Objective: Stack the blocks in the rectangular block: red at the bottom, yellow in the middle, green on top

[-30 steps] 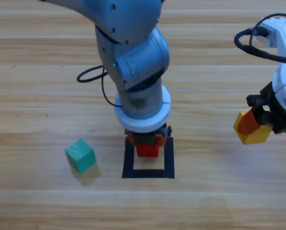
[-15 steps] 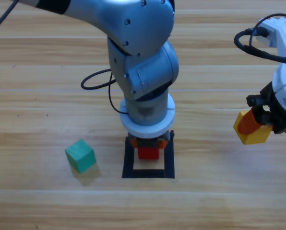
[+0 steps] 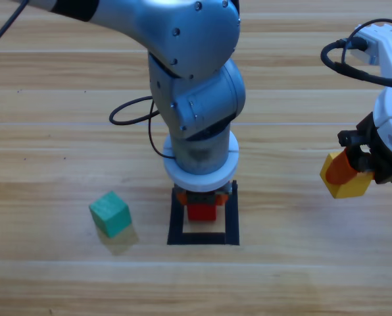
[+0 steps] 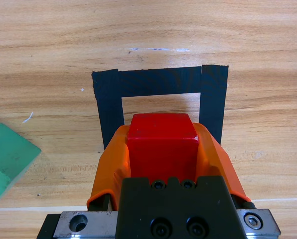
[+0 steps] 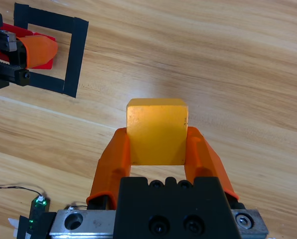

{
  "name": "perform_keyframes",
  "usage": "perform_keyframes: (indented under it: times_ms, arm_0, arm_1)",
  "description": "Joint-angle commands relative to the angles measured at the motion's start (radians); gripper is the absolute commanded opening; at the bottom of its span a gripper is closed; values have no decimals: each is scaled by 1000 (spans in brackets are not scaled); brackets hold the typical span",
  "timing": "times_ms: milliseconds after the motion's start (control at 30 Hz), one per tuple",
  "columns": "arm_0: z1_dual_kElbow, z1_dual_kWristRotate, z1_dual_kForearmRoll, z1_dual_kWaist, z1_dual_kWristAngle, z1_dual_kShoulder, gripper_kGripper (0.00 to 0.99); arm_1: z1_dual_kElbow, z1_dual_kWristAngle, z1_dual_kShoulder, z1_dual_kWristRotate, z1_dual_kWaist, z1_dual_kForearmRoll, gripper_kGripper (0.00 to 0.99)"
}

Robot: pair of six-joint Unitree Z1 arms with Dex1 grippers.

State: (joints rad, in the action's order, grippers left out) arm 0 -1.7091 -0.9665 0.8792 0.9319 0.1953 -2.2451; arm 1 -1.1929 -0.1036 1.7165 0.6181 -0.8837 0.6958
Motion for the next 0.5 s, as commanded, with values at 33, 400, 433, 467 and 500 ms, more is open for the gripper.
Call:
perform_keyframes:
  times_ms: [33, 400, 433, 467, 500]
  arm_0:
    - [2, -14, 12, 25, 15, -67, 123]
    - [-10, -23, 12, 28, 33, -93, 124]
    - [-12, -24, 12, 28, 35, -94, 124]
    - [-15, -24, 14, 30, 35, -97, 124]
    - [-18, -24, 14, 30, 35, -99, 126]
  arm_1:
    - [29, 5, 60, -11, -21, -13, 0]
    - [30, 4, 58, -11, -20, -13, 0]
    - [32, 4, 58, -11, -21, -13, 0]
    - [32, 4, 58, -11, -21, -13, 0]
    - [32, 4, 58, -11, -21, -13, 0]
